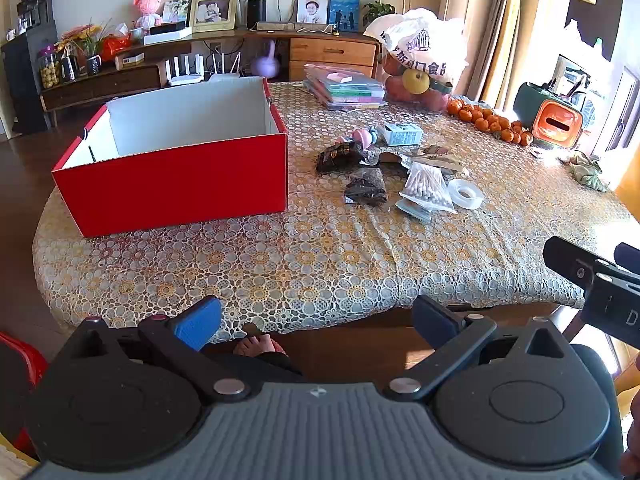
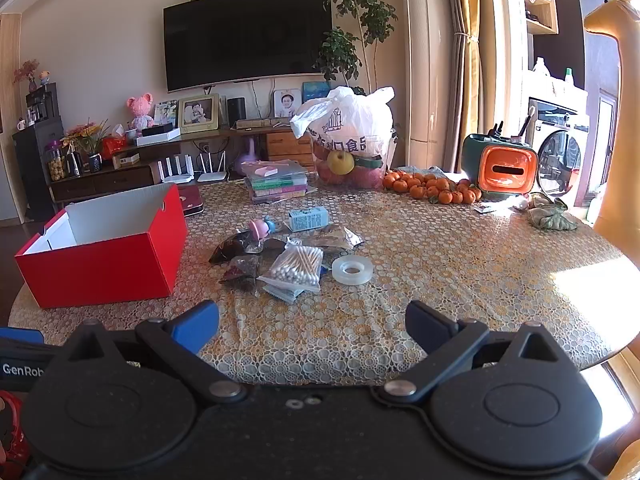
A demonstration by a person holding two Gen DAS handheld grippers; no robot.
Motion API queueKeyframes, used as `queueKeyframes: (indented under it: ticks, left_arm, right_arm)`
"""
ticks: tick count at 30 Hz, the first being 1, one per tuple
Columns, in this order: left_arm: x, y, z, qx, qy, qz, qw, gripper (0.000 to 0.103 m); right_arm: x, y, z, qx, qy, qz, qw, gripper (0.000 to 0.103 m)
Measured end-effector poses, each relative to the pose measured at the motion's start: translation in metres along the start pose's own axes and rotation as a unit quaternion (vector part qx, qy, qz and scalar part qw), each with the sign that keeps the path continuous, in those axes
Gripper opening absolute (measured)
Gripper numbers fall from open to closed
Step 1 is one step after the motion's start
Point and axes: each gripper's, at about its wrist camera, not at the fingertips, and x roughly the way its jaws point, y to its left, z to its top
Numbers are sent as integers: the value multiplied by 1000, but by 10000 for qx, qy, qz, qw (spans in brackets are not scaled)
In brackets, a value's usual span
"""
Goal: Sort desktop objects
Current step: 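Move both tools toward the cluttered items beside the red box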
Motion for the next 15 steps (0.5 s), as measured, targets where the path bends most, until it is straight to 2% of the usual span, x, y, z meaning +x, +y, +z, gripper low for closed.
queueKeyframes:
  ticks: [5, 15]
  left_arm:
    - [1, -1, 1, -18, -32, -145, 9999, 102]
    - [12, -9, 12, 110, -132, -133, 9998, 102]
  right_arm:
    - [2, -1, -1, -28, -1, 24, 10000, 100]
    - [17, -7, 3, -113, -95, 213, 9997, 97]
